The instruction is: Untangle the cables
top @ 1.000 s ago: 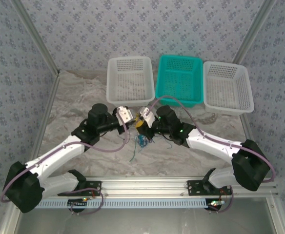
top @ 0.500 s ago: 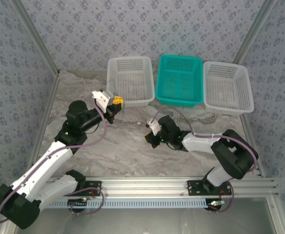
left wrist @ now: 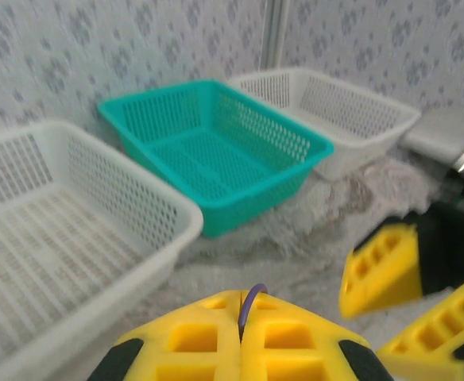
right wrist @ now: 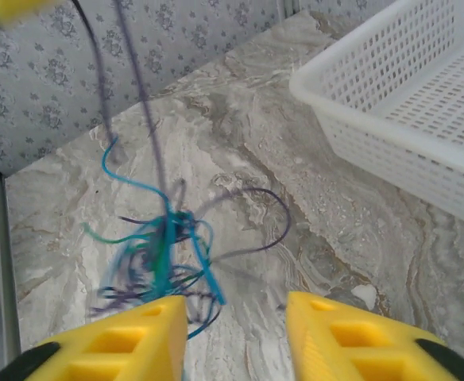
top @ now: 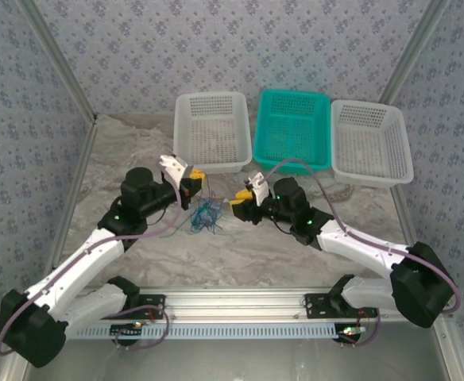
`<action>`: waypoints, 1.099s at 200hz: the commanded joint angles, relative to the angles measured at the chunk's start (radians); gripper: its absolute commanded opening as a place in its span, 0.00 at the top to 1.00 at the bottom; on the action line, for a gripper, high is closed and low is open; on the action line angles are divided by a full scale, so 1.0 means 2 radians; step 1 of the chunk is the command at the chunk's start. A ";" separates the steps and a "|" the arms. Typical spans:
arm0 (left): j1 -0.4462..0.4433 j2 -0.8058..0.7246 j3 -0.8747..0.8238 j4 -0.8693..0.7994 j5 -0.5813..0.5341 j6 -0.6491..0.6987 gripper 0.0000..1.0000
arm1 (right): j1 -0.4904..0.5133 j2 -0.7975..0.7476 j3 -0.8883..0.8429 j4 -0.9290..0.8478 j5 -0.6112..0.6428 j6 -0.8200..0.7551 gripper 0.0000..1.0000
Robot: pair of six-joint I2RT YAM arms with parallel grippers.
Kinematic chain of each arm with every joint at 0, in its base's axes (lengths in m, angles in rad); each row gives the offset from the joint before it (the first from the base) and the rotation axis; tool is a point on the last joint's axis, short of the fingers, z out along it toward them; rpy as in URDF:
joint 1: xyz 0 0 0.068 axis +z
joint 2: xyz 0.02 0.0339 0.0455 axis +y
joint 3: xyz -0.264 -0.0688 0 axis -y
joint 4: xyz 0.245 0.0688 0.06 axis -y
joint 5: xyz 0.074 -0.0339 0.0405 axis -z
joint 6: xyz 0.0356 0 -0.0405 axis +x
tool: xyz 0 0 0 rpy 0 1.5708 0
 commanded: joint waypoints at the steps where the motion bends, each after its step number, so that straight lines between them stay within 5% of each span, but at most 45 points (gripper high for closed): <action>1: -0.015 0.004 -0.025 0.014 -0.016 -0.017 1.00 | 0.005 -0.015 0.003 -0.021 0.005 0.005 0.53; 70: -0.030 -0.008 -0.041 0.021 -0.040 -0.031 1.00 | 0.052 0.121 0.018 0.099 0.068 0.008 0.37; 152: -0.034 -0.059 -0.041 0.001 -0.041 -0.033 1.00 | 0.045 0.319 0.126 0.187 0.042 0.055 0.35; 172: -0.035 -0.074 -0.039 -0.013 -0.045 -0.031 1.00 | 0.047 0.335 0.132 0.194 0.021 0.061 0.44; 200: -0.033 -0.107 -0.040 -0.013 -0.061 -0.036 1.00 | 0.043 0.351 0.128 0.182 0.018 0.060 0.78; 220: -0.028 -0.131 -0.025 -0.033 -0.096 -0.045 1.00 | 0.035 0.342 0.104 0.191 0.013 0.073 0.89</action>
